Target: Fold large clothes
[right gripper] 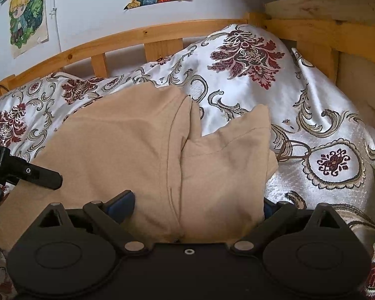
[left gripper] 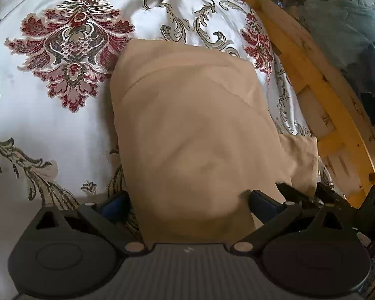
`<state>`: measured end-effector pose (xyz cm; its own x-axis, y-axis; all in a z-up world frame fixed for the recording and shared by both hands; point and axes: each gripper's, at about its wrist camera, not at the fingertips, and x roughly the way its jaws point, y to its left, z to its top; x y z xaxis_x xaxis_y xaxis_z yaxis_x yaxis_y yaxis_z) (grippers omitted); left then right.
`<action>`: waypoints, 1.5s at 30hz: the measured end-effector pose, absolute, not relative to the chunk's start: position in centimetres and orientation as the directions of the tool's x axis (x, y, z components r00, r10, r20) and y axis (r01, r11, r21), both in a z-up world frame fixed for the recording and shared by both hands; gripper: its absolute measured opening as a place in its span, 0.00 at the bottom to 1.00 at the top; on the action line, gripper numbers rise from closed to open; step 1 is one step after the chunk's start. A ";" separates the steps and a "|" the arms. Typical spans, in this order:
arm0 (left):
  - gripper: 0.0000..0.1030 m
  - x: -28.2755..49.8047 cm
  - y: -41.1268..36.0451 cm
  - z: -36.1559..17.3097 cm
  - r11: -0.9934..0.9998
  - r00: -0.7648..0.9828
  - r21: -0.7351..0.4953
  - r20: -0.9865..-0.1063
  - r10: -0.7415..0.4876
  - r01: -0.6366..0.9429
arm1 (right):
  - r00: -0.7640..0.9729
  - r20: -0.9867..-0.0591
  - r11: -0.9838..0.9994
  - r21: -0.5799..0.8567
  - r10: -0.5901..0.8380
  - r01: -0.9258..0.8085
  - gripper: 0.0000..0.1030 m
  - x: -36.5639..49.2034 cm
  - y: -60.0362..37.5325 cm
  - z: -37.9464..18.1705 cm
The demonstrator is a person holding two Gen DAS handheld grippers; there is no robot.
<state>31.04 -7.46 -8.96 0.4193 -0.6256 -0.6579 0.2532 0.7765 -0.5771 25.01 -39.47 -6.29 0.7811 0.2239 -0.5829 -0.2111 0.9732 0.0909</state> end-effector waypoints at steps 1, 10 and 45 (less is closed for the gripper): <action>1.00 31.1 -7.7 -8.7 0.785 0.415 -0.565 -0.670 -0.615 0.252 | 0.786 -0.580 0.975 0.083 0.216 -0.206 0.81 25.0 -39.6 -6.2; 0.71 27.9 -11.9 -4.1 0.907 0.546 -0.300 -0.726 -0.418 0.296 | 0.828 -0.515 0.967 0.004 0.221 -0.255 0.10 22.8 -38.1 -4.5; 0.91 25.9 6.1 -0.6 0.973 0.719 -0.113 -0.692 0.069 -0.202 | 0.816 -0.443 0.919 0.045 0.371 -0.393 0.56 30.3 -20.3 -1.5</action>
<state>25.87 6.07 -0.60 0.7189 0.0691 -0.6916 -0.2025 0.9727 -0.1133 30.29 -20.31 -1.47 0.8163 0.3707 -0.4431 -0.3927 0.9186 0.0449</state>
